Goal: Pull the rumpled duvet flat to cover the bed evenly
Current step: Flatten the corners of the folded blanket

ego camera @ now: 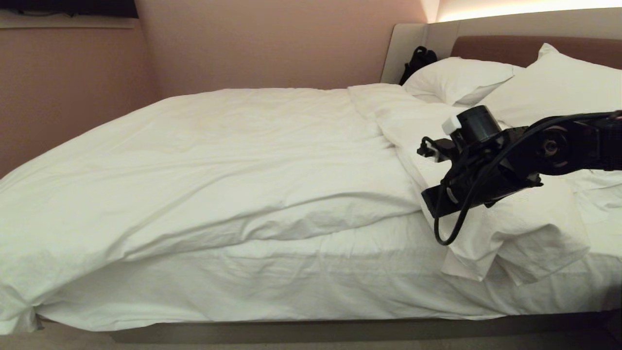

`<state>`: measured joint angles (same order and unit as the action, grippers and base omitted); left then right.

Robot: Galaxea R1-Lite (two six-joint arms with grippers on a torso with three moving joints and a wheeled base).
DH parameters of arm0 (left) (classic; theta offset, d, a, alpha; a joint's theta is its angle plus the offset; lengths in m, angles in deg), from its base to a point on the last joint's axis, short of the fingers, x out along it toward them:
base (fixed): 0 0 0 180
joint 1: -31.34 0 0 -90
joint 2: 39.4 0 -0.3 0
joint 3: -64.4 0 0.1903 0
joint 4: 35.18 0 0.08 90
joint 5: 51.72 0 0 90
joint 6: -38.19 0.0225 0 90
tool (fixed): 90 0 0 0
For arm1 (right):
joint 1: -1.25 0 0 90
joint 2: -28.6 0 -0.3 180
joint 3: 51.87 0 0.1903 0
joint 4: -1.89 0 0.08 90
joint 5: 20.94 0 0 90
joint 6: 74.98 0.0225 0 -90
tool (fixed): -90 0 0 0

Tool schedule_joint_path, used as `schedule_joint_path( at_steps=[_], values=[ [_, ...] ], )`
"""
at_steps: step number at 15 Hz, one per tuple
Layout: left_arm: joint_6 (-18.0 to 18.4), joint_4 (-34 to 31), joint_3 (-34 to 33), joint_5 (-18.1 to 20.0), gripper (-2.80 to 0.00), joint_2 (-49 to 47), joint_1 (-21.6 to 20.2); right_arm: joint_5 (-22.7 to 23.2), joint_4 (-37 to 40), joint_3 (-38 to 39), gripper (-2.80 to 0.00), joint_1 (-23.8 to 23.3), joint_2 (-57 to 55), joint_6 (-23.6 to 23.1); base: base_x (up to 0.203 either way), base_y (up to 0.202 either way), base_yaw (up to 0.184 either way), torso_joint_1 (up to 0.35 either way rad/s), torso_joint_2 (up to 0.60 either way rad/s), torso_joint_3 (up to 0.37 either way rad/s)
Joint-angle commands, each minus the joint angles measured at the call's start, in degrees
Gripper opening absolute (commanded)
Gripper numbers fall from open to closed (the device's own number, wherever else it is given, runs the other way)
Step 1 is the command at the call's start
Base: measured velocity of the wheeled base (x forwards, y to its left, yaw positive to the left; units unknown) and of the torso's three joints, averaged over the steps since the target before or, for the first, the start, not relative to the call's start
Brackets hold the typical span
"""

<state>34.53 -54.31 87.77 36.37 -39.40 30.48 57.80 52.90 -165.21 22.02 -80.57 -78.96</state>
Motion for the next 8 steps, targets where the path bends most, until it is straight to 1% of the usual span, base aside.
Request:
schedule_joint_path(
  at_steps=[1, 2, 5, 7, 8],
  values=[
    [-0.03, 0.06, 0.0, -0.03, -2.8, -0.02, -0.03, -6.36, -6.68, 0.21, -2.8, 0.77, -1.72, -19.03, 0.0, 0.0, 0.0, 0.0, 0.0, 0.0],
    [-0.03, 0.06, 0.0, -0.03, -2.8, -0.02, -0.03, -6.94, -8.34, 0.23, -2.8, 1.19, -2.28, -21.41, 0.0, 0.0, 0.0, 0.0, 0.0, 0.0],
    [-0.03, 0.06, 0.0, -0.03, -2.8, -0.08, -0.03, -7.94, -11.54, 0.01, -2.8, 2.82, -5.1, -25.18, 0.0, 0.0, 0.0, 0.0, 0.0, 0.0],
    [-0.03, 0.06, 0.0, -0.03, -2.8, 0.0, -0.03, -10.24, -13.22, 0.14, -2.8, 4.97, -6.68, -27.9, 0.0, 0.0, 0.0, 0.0, 0.0, 0.0],
    [-0.03, 0.06, 0.0, -0.03, -2.8, -0.09, -0.03, -11.48, -13.36, 0.05, -2.8, 6.09, -6.92, -30.76, 0.0, 0.0, 0.0, 0.0, 0.0, 0.0]
  ],
)
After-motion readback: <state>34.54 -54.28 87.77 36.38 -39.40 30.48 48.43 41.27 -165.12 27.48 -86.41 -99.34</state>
